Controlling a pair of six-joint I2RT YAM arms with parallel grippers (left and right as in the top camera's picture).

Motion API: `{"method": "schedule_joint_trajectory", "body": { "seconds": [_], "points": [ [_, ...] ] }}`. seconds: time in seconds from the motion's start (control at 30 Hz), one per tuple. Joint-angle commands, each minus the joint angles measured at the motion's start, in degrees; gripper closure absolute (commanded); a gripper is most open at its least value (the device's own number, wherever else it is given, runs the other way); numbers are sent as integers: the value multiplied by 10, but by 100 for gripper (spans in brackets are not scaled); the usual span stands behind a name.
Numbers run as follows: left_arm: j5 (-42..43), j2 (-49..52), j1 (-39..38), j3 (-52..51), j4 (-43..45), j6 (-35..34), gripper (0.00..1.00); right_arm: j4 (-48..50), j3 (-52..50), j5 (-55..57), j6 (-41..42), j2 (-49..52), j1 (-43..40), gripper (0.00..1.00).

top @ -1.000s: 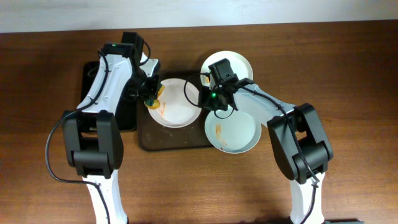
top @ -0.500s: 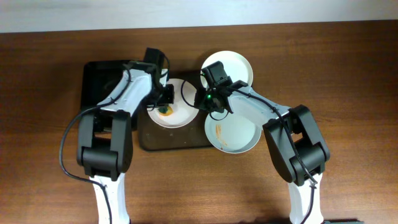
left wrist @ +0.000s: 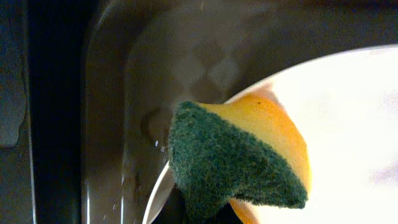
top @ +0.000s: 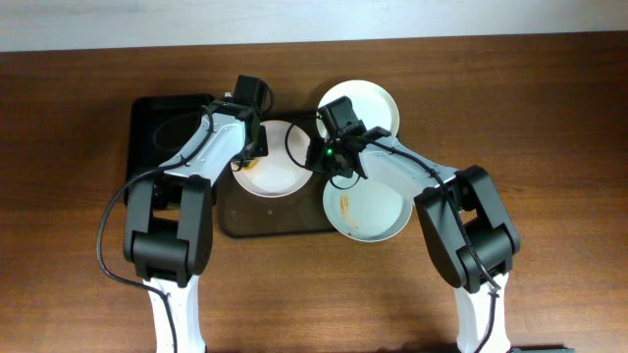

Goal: Clean dirty plates on tray and stack at the side
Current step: 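Scrub the held plate's surface with the sponge in the left gripper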

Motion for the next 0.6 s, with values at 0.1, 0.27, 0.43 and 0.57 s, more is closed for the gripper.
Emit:
{"method": "schedule_joint_trajectory", "body": {
  "seconds": [0.1,0.27,0.43,0.57],
  "points": [
    [233,4,0,-7,-79,162,99,-4,9,14,1,7,0,96],
    [311,4,0,-7,-64,221,99,-8,9,14,0,7,0,96],
    [242,6,0,-7,32,214,99,-11,9,14,-2,7,0,96],
    [144,14,0,-7,75,183,99,-10,9,14,-2,7,0,96]
  ]
}}
